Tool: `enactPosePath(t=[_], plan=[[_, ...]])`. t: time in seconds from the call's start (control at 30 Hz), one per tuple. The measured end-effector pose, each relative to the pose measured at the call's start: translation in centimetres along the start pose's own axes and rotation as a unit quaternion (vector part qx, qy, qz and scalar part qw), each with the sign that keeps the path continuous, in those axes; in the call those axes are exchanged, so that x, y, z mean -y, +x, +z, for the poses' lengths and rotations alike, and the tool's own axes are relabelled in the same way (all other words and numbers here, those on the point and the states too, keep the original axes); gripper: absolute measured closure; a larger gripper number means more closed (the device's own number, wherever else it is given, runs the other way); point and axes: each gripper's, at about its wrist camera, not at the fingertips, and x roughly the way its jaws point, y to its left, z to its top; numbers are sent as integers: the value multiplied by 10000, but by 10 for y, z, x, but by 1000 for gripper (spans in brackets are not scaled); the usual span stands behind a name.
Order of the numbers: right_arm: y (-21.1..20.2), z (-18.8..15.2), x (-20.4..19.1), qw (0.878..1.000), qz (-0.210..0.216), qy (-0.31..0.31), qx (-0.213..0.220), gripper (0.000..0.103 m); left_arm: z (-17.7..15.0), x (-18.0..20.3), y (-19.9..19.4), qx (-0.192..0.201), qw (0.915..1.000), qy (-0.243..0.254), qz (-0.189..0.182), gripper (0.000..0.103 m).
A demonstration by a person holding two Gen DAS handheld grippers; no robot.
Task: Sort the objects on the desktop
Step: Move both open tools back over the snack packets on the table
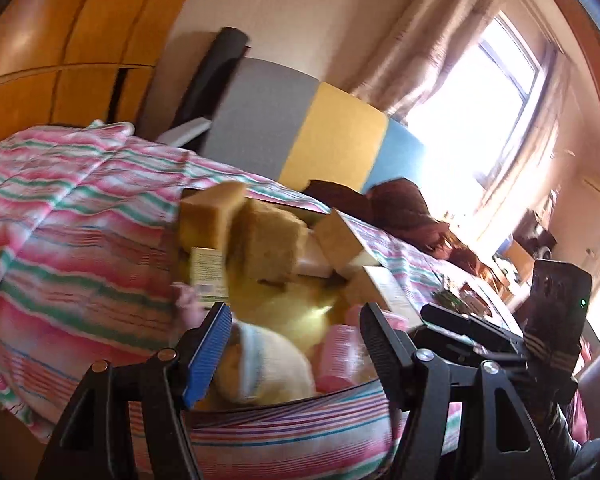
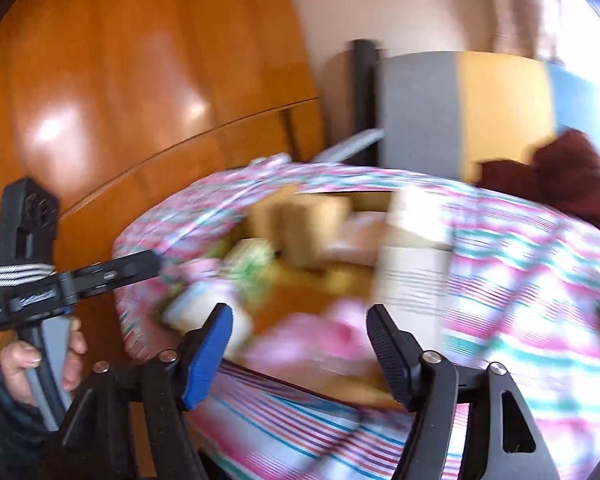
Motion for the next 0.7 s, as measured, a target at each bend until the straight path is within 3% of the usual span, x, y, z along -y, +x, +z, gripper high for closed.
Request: enactPosePath(t=[0.17, 0.37, 0.53, 0.7], plan=[[-43, -28, 84, 9908, -1093, 795, 85, 27, 6, 51, 30, -284, 9980, 376, -410, 35], [-101, -77, 174, 9586, -2184, 1825, 139, 27, 11, 128, 76, -771, 9885, 948, -889, 31], [-144, -97, 221, 9337, -2651, 2370, 413, 27, 10, 200, 127, -1248, 9761, 1474, -995, 31], [-157, -105, 240, 9238, -2920, 2421, 530, 25, 7, 264, 186, -1598, 9630, 1918, -1011, 31]])
